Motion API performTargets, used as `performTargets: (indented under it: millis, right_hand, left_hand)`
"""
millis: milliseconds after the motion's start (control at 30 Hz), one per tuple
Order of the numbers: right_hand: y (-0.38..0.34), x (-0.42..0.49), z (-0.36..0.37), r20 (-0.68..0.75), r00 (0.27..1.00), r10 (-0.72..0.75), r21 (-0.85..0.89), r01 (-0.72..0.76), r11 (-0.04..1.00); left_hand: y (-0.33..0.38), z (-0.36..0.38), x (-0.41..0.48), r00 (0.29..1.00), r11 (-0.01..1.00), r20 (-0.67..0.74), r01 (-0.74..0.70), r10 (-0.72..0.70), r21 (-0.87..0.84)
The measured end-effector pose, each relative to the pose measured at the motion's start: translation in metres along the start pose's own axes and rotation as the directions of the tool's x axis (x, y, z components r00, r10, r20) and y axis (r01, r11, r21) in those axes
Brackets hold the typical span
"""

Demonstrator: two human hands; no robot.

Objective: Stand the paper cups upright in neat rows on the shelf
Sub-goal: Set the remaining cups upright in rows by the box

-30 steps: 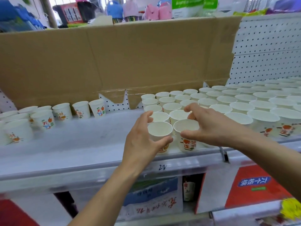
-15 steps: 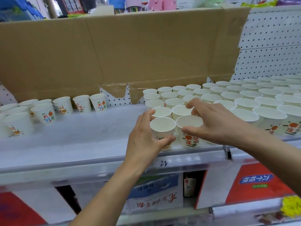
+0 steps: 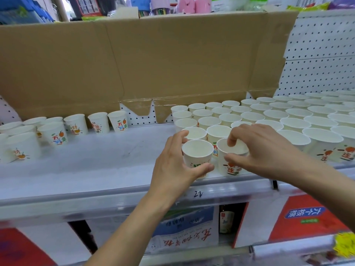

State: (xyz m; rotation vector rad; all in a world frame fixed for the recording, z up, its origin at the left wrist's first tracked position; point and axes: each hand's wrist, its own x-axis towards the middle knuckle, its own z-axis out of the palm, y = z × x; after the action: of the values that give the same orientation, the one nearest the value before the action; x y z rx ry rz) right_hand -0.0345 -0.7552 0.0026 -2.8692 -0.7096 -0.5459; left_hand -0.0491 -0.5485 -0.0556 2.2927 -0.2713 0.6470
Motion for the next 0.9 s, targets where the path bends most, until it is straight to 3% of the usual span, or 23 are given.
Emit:
performTargets:
  millis: [167, 300, 400, 533, 667, 767, 900]
  right_hand:
    - [-0.006, 0.0, -0.006, -0.005, 1.0, -0.008, 0.042, 0.008, 0.999]
    - [-0.026, 0.028, -0.012, -0.053, 0.998, -0.044, 0.284, 0.058, 0.957]
    - [-0.052, 0.069, -0.005, -0.052, 0.989, -0.136, 0.359, 0.145, 0.922]
    - [-0.09, 0.143, 0.017, 0.015, 0.968, -0.249, 0.313, 0.232, 0.921]
    - [-0.127, 0.223, 0.05, 0.124, 0.938, -0.324, 0.245, 0.288, 0.926]
    - [-0.154, 0.277, 0.077, 0.136, 0.94, -0.312, 0.204, 0.282, 0.938]
    - [-0.177, 0.328, 0.109, 0.139, 0.958, -0.249, 0.078, 0.24, 0.968]
  left_hand:
    - [-0.002, -0.011, -0.003, 0.999, 1.0, 0.037, 0.015, -0.014, -0.016]
    - [-0.022, -0.041, 0.001, 0.997, 0.996, 0.041, 0.063, -0.061, -0.059]
    - [-0.055, -0.08, 0.013, 0.995, 0.997, 0.064, 0.079, -0.079, 0.005]
    - [-0.118, -0.14, 0.048, 0.992, 0.987, 0.046, 0.112, -0.117, 0.112]
    - [-0.188, -0.186, 0.101, 0.961, 0.957, -0.033, 0.278, -0.276, 0.082]
    - [-0.234, -0.203, 0.141, 0.924, 0.923, 0.01, 0.383, -0.383, -0.022]
    - [-0.273, -0.202, 0.176, 0.903, 0.91, 0.114, 0.409, -0.414, 0.065]
